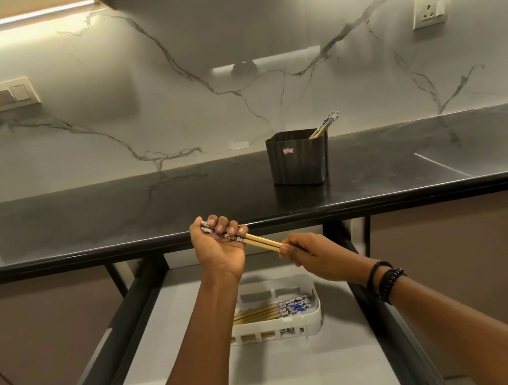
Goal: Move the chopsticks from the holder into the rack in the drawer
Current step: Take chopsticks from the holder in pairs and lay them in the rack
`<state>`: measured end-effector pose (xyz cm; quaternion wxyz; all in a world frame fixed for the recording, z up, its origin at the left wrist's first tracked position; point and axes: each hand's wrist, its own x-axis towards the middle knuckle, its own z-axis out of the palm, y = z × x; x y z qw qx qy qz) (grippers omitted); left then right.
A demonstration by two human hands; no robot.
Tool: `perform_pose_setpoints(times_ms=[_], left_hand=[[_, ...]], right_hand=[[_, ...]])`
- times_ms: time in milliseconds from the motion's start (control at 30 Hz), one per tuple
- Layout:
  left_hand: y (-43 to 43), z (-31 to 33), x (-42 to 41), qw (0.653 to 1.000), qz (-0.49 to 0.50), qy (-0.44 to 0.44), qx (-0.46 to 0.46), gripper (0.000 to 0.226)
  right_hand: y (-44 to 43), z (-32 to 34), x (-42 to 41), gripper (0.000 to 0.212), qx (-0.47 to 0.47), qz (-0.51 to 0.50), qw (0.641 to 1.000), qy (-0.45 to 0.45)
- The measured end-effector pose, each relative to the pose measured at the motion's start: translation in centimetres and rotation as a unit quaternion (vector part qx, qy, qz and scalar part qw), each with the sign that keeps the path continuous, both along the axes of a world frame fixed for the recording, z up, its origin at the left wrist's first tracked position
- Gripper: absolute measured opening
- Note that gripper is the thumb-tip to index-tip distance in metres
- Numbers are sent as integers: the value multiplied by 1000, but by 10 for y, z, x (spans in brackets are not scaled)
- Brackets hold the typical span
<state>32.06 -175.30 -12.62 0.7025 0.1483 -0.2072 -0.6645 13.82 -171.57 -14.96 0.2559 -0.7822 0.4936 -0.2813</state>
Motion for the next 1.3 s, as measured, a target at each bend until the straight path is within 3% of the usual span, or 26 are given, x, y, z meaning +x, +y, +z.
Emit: perform_pose_setpoints(times_ms=[233,433,600,733,900,1067,1300], left_hand=[[0,-2,-2,1000,8,8,3,47],[0,-4,-6,1000,20,1,20,57],[-2,-4,-9,999,39,-2,38,61],[-2,-1,-15,998,32,-37,30,52],[0,-2,-20,993,-4,-115,3,21],[1,-1,-19,989,-45,-133,-55,20],[4,-1,-16,969,-78,-220,-86,28]], right_hand=[[-1,-3,-2,24,-97,-8,993,69],[0,-6,7,31,-219,-5,961,170],[-2,-7,11,30,-236,-22,955,179],[-4,-5,10,21,-181,-41,977,107],[-6,-2,0,17,-50,-37,996,-56],[-5,2,-9,19,127,8,963,-238],[-1,6,-9,22,158,32,941,-298]])
